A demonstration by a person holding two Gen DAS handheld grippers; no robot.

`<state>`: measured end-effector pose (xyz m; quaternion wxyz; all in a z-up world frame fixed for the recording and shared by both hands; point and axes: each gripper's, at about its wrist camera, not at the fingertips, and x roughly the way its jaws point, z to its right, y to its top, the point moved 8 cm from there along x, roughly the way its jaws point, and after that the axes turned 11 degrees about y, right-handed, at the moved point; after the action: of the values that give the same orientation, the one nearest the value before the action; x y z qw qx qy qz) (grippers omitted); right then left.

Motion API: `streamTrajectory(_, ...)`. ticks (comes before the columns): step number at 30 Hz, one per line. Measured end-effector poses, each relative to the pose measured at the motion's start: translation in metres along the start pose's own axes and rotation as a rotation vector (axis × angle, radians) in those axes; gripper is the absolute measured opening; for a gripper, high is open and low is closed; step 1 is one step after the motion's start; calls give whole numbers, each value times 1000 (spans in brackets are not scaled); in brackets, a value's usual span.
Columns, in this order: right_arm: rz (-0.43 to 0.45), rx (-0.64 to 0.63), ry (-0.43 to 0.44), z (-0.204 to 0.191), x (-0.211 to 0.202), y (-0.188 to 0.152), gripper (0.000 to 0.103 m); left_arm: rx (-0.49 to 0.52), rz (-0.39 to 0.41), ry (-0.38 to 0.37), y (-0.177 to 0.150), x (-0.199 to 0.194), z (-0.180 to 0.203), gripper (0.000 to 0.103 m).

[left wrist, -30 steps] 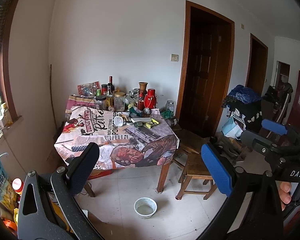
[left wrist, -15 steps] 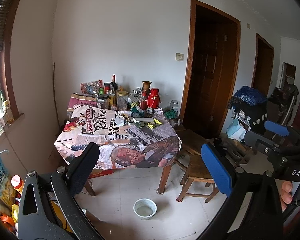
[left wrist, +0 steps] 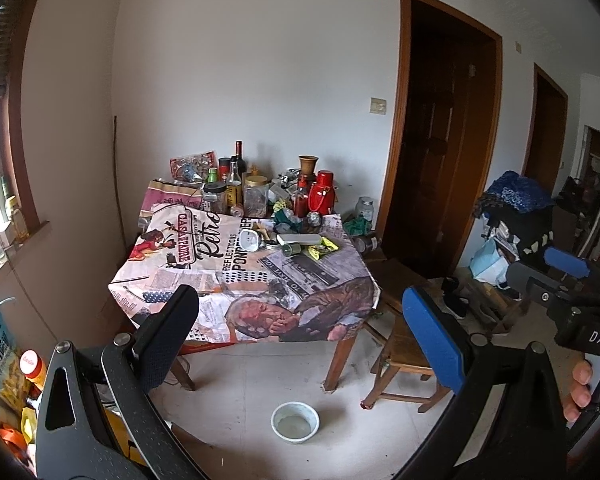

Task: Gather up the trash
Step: 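Move both tools toward the table items near the white box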

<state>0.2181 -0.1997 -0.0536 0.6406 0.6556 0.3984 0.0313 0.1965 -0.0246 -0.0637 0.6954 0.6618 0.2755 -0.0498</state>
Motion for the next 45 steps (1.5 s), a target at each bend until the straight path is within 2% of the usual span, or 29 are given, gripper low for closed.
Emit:
streamTrajectory(6,-18,26,-60,16,39,9,103,-11,-8,-1,15,61,-14,102)
streamTrajectory(11,-28,46,-132,27,82,24,103,7,3,-19,40,125,-27,102)
streamTrajectory(15,-50,94,-152,33,124,43,103,16,-12,-42,65,179,-37,99)
streamTrajectory(19,-73,148,-170,37,165,55,103,68,-30,-66,84,229,-43,97)
streamTrajectory(24,-135,234,-214,51,217,48,103,75,-88,-110,91,287,-44,96)
streamTrajectory(30,-290,370,-209,77,281,15,103,68,-140,-65,85,350,-46,96)
streamTrajectory(37,-387,507,-181,120,334,-2,103,8,-258,-37,69,422,-42,96)
streamTrajectory(39,-414,528,-172,134,351,-4,103,-29,-290,2,64,443,-41,96)
streamTrajectory(42,-483,482,-186,159,384,-9,103,-60,-342,77,55,482,-37,96)
streamTrajectory(45,-589,458,-131,179,422,-20,103,-55,-416,153,42,523,-29,96)
